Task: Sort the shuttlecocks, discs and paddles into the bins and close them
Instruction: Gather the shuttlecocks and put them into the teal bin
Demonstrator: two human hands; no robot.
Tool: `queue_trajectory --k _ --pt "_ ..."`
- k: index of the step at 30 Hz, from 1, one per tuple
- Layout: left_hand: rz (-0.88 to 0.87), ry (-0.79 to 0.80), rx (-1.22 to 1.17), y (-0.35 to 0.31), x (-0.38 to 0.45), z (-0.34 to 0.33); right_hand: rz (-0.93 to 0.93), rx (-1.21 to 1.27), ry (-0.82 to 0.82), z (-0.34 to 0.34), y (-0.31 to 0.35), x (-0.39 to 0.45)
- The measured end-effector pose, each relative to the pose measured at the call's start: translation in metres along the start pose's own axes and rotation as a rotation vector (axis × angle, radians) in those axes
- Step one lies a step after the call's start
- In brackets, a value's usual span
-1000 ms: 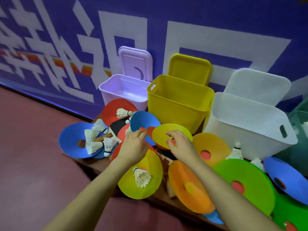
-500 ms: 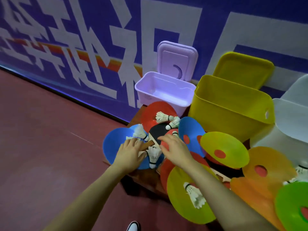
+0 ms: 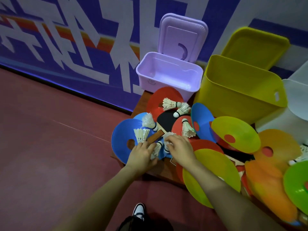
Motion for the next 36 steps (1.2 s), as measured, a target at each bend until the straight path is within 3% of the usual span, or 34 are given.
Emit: queue_trajectory --k 6,13,17,22,31,36 --pt "-0.083 -0.239 -0.002 -0.006 -0.007 0.006 0.040 0.023 -0.139 0.014 -0.009 -0.013" --pt "-0.080 -0.339 -0.004 -0.052 -0.004 0.026 0.116 0.004 -0.392 0.054 -0.031 -0.046" --pt "-0.154 -0.428 -0.001 -0.113 0.006 0.037 0.129 -0.001 -0.495 0.084 -0.064 -0.089" --pt "-0.273 -0.501 0.028 -0.209 0.024 0.038 0.006 0.078 -0.615 0.137 -0.120 -0.153" --pt "-0.471 -0.555 0.016 -0.372 0.060 0.025 -0.172 0.029 -0.849 0.232 -0.229 -0.262" --pt "-0.598 -0.509 -0.041 -0.455 0.102 0.012 -0.289 -0.036 -0.930 0.264 -0.291 -0.305"
Point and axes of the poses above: each hand's wrist, its own x-axis towards the middle knuckle, its own z-axis out of the back of the hand, y = z × x, the point moved 1 cm from there along x, towards the middle knuckle, and after that the axes turned 8 degrees about y, right-handed, at the moved point
